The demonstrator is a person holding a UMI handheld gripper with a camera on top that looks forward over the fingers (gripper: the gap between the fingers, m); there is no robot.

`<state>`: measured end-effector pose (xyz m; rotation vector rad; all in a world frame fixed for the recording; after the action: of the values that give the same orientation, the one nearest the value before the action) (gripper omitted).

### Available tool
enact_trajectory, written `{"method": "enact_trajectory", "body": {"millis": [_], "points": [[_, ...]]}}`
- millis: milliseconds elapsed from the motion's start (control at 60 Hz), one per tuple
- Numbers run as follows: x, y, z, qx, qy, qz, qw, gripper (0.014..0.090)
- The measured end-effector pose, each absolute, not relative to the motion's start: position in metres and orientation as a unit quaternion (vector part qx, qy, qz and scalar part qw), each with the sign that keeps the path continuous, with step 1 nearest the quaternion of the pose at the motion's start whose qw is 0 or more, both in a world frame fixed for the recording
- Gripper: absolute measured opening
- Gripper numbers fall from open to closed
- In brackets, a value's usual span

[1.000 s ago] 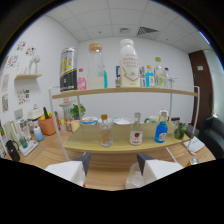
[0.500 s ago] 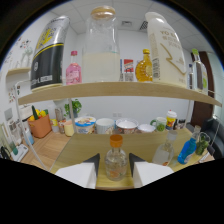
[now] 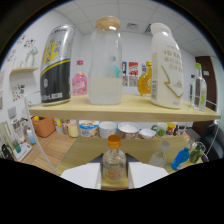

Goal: Make me a cup of Vodka Sunrise.

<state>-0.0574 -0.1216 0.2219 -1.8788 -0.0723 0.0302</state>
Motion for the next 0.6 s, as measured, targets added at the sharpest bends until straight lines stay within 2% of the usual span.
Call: {"method": "enact_trajectory", "body": {"millis": [167,333,433,600], "points": [[-0.060,-0.148,0.253,-0.793,-0.032,0.027,0.607,0.0351],[-0.055,-0.177,0.255,-0.792,-0.021,0.036,0.609,0.0350],[-0.053,-0.190,0.232,-0.800,-0.013,0.039,0.599,0.0350],[-0.052,-0.200,0.162,-0.823,0.002,0.041,0.566,0.0350]]}}
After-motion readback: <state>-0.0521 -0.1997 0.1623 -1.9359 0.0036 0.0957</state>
